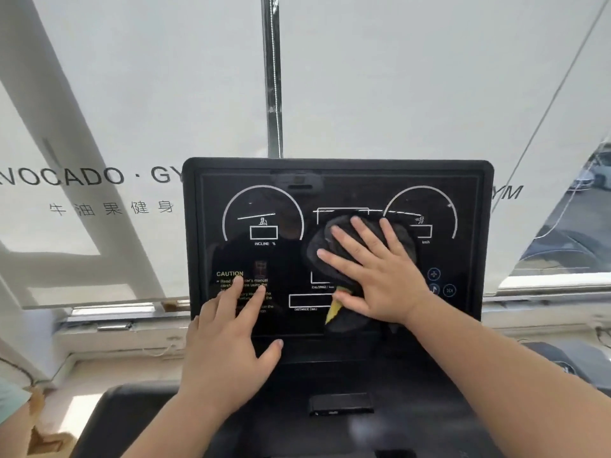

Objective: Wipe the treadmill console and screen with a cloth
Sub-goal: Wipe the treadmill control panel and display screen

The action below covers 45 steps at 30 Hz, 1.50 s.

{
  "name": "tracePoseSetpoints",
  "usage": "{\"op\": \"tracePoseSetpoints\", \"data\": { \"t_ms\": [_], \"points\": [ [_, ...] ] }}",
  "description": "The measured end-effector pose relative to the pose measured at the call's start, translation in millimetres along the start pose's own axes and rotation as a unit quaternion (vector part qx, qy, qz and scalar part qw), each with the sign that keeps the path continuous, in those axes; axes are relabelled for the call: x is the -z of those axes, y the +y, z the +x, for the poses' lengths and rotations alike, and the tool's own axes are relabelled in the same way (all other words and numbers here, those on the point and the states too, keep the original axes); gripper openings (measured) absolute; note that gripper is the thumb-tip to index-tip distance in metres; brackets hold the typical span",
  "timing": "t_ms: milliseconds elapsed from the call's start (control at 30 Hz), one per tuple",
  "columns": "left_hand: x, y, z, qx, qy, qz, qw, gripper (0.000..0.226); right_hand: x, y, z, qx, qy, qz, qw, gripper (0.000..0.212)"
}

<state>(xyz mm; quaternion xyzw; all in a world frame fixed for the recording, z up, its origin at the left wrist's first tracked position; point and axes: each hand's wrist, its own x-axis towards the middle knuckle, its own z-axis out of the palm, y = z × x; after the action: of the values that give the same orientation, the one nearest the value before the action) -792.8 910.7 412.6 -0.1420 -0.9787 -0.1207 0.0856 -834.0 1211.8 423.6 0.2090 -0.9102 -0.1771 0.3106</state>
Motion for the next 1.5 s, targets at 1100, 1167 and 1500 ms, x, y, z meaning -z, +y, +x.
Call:
{"op": "tracePoseSetpoints", "data": {
  "t_ms": [1100,1167,1500],
  "points": [
    [-13,2,7,0.007,0.051,-0.014,0.999,0.083,27,-55,110,-0.073,0.009,0.004,0.997,0.071],
    [-9,0,8,-0.002,0.044,-0.009,0.999,0.081,25,-46,106,0.04,-0.002,-0.014,0.999,0.067],
    [-1,-27,-2,-0.066,-0.042,-0.045,0.996,0.086,37,-35,139,-0.339,0.075,0.077,0.935,0.07]
  ]
}}
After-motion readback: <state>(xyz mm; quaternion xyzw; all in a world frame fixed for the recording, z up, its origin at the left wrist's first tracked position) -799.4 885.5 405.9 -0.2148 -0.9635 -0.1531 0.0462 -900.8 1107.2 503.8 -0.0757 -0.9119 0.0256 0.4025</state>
